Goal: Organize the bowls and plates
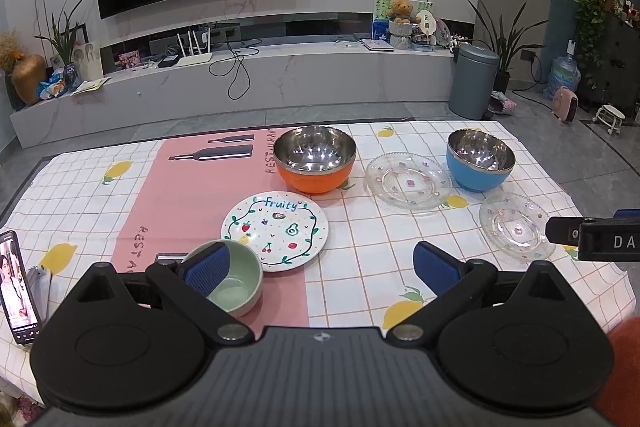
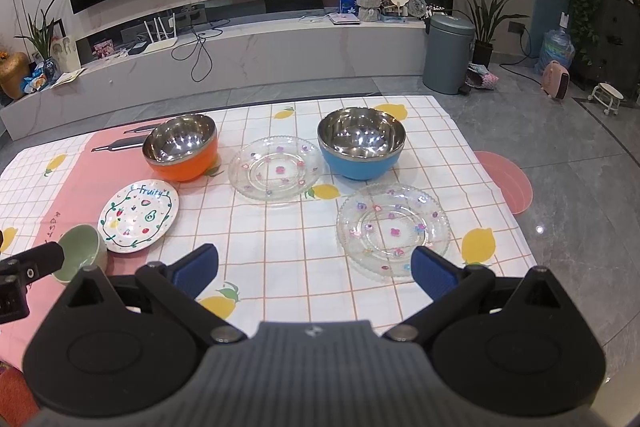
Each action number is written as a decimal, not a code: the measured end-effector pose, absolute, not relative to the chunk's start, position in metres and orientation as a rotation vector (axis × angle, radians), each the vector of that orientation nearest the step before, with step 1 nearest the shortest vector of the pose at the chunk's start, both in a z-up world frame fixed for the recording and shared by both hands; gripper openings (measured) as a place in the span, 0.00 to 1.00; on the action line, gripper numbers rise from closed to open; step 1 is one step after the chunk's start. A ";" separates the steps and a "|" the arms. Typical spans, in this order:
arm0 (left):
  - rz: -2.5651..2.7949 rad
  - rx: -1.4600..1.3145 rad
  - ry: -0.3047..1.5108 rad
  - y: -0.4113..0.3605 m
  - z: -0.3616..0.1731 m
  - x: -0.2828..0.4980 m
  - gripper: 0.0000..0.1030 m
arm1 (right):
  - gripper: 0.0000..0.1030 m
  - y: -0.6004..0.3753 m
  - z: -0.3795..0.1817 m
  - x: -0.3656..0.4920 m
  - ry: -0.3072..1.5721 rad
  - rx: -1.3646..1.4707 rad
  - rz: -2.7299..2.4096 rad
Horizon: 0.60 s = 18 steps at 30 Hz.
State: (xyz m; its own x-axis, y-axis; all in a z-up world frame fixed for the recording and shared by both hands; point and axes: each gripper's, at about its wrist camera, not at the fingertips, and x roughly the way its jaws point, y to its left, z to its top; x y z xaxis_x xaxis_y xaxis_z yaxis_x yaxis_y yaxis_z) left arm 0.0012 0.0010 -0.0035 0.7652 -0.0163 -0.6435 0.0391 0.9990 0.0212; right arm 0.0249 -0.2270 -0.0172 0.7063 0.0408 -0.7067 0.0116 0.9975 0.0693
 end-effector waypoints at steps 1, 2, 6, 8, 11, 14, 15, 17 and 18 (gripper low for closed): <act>-0.030 0.034 0.699 0.001 -0.004 0.001 1.00 | 0.97 -0.227 -0.017 0.025 0.787 0.071 0.016; -0.030 0.034 0.698 0.000 -0.004 0.001 1.00 | 0.97 -0.227 -0.017 0.025 0.787 0.071 0.016; -0.030 0.032 0.701 0.000 -0.005 0.001 1.00 | 0.97 -0.226 -0.018 0.025 0.788 0.071 0.016; -0.037 0.028 0.700 0.000 -0.005 0.001 1.00 | 0.97 -0.226 -0.017 0.025 0.788 0.070 0.017; -0.036 0.027 0.698 0.000 -0.004 0.001 1.00 | 0.97 -0.226 -0.018 0.025 0.787 0.070 0.016; -0.033 0.026 0.700 0.000 -0.005 0.002 1.00 | 0.97 -0.225 -0.018 0.024 0.787 0.069 0.021; -0.032 0.025 0.701 0.000 -0.005 0.002 1.00 | 0.97 -0.225 -0.018 0.024 0.788 0.068 0.022; -0.030 0.023 0.703 0.000 -0.005 0.002 1.00 | 0.97 -0.226 -0.018 0.025 0.791 0.066 0.024; -0.031 0.024 0.704 0.000 -0.005 0.002 1.00 | 0.97 -0.226 -0.018 0.026 0.793 0.067 0.023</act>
